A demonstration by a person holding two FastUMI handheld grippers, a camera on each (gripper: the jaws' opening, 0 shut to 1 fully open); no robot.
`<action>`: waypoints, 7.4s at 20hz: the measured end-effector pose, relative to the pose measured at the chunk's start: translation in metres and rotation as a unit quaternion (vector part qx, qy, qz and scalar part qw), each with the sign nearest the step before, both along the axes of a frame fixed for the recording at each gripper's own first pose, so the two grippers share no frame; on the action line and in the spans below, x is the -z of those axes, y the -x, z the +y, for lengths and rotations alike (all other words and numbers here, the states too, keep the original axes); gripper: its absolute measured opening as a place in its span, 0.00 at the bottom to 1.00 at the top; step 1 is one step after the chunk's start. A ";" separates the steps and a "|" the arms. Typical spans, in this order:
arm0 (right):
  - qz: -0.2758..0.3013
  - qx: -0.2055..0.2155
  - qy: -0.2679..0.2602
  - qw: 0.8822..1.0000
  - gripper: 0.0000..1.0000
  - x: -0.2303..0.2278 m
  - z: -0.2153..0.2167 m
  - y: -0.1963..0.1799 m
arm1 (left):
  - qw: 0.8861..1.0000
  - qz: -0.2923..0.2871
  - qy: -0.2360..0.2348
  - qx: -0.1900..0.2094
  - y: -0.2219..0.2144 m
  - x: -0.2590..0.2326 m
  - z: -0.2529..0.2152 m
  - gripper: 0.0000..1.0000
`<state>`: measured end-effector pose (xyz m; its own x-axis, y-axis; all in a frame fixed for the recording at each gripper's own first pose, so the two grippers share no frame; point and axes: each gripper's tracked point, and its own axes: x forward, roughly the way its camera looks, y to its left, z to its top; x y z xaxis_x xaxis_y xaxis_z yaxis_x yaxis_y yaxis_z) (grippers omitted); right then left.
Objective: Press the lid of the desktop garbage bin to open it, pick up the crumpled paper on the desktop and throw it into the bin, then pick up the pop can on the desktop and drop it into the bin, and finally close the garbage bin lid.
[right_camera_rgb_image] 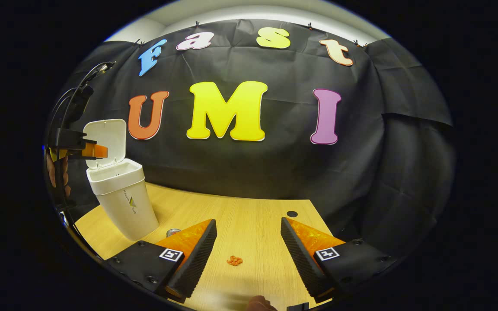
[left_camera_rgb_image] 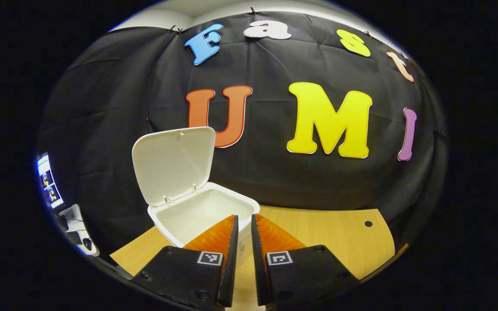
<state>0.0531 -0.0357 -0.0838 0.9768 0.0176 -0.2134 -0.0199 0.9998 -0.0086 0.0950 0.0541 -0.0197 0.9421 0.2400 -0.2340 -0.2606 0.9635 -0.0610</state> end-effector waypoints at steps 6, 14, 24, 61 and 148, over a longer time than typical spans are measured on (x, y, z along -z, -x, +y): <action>0.019 -0.011 0.003 1.000 0.95 0.018 0.000 0.009 | 0.999 0.012 0.016 0.042 0.024 0.022 -0.035 0.57; 0.065 -0.020 0.013 0.998 0.95 0.056 0.010 0.003 | 0.994 0.049 0.000 0.097 0.050 0.069 -0.078 0.96; 0.155 -0.029 0.014 0.987 0.95 0.142 0.028 -0.044 | 0.984 0.117 -0.022 0.131 0.061 0.131 -0.092 0.96; 0.337 -0.040 0.031 0.940 0.41 0.302 0.044 -0.121 | 0.965 0.232 -0.016 0.121 0.117 0.216 -0.068 0.97; 0.107 -0.127 0.046 0.985 0.95 -0.007 0.075 -0.043 | 0.968 0.084 -0.052 0.231 -0.057 0.296 -0.146 0.97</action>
